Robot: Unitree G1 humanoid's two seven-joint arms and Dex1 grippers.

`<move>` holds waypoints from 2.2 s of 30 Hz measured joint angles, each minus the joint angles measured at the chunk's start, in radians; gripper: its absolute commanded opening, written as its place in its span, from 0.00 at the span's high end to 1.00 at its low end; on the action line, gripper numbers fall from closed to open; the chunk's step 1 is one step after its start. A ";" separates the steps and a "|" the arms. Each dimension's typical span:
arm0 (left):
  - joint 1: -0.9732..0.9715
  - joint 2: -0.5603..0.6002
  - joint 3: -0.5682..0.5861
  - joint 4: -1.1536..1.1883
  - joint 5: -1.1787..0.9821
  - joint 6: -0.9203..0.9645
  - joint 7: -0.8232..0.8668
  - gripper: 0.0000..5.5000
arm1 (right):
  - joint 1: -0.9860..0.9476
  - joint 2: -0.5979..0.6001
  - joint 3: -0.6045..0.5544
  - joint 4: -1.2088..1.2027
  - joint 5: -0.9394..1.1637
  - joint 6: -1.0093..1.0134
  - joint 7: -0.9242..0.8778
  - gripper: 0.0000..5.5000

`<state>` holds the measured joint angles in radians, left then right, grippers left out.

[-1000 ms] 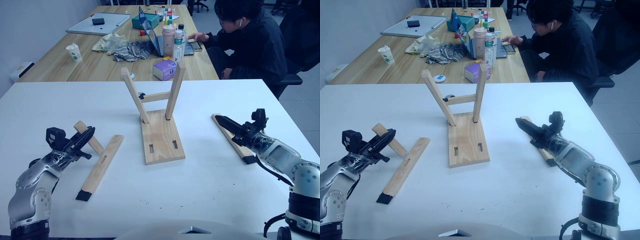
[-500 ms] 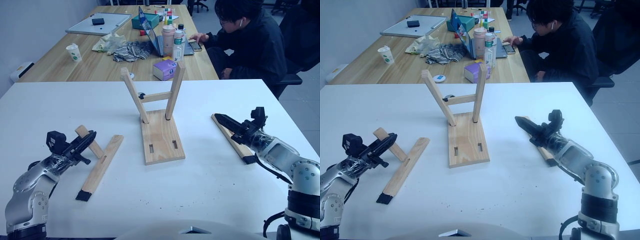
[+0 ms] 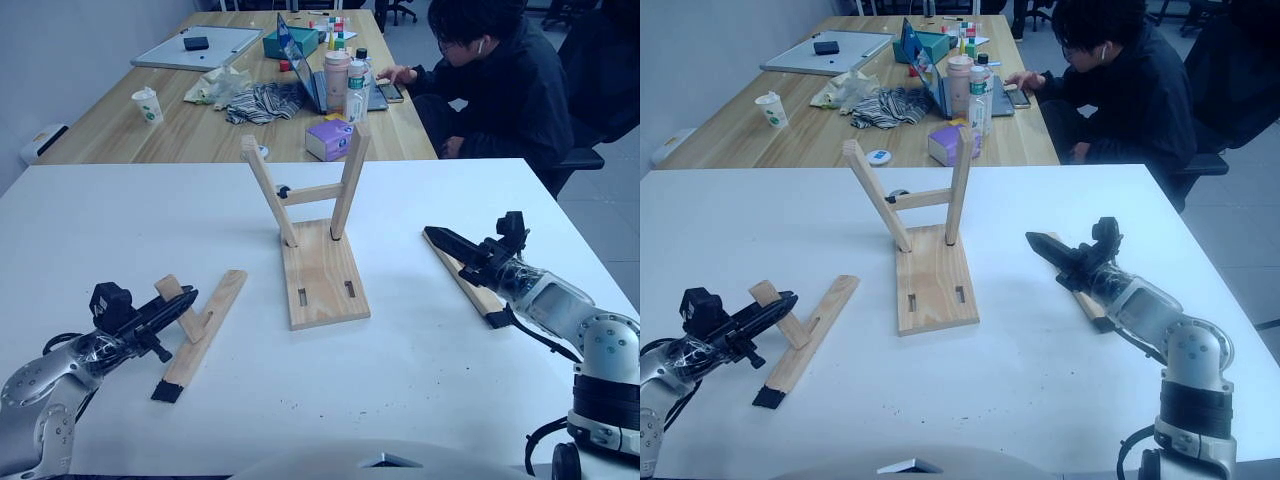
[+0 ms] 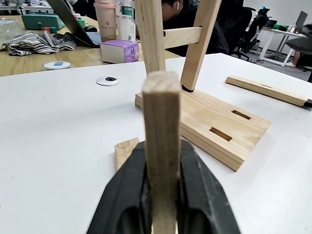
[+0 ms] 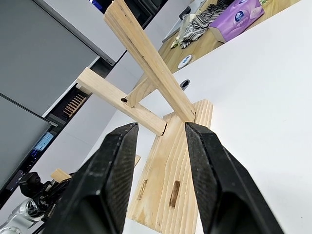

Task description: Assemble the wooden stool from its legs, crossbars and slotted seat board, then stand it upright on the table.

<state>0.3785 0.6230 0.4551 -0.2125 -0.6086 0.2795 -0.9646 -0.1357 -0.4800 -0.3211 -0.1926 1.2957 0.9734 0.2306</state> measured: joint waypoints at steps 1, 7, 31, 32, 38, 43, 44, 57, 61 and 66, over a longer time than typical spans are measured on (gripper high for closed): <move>0.008 0.000 0.002 -0.005 0.002 -0.014 0.001 0.93 | -0.002 0.000 0.000 0.000 0.000 0.000 -0.001 0.68; 0.034 -0.010 0.021 -0.025 0.011 -0.050 0.020 0.93 | -0.004 0.001 0.001 0.003 -0.005 0.000 -0.004 0.68; -0.538 -0.289 -0.367 0.493 0.346 -0.298 0.264 0.93 | -0.034 0.004 0.029 0.036 -0.033 0.011 0.007 0.68; -0.545 -0.290 -0.372 0.518 0.348 -0.319 0.266 0.93 | -0.034 0.004 0.029 0.036 -0.037 0.011 0.007 0.68; -0.586 -0.303 -0.369 0.608 0.341 -0.395 0.266 0.93 | -0.034 0.004 0.028 0.037 -0.039 0.011 0.008 0.68; -0.624 -0.303 -0.317 0.558 0.276 -0.340 0.287 0.93 | -0.035 0.004 0.026 0.037 -0.039 0.011 0.008 0.68; -0.640 -0.294 -0.304 0.506 0.255 -0.306 0.289 0.93 | -0.034 0.005 0.022 0.036 -0.039 0.011 0.008 0.68; -1.003 0.101 -0.392 0.616 0.318 -0.025 0.018 0.93 | 0.055 -0.004 0.263 -0.053 -0.454 -0.176 0.121 0.68; -1.107 0.199 -0.529 0.696 0.355 0.008 -0.325 0.93 | 0.056 0.001 0.272 -0.053 -0.508 -0.206 0.139 0.68; -1.324 0.362 -0.749 0.709 0.387 -0.125 -0.634 0.93 | 0.055 0.017 0.269 -0.049 -0.532 -0.225 0.158 0.68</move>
<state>-0.9456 0.9850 -0.2934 0.4963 -0.2214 0.1549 -1.5991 -0.0807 -0.4634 -0.0516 -0.2418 0.7636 0.7489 0.3881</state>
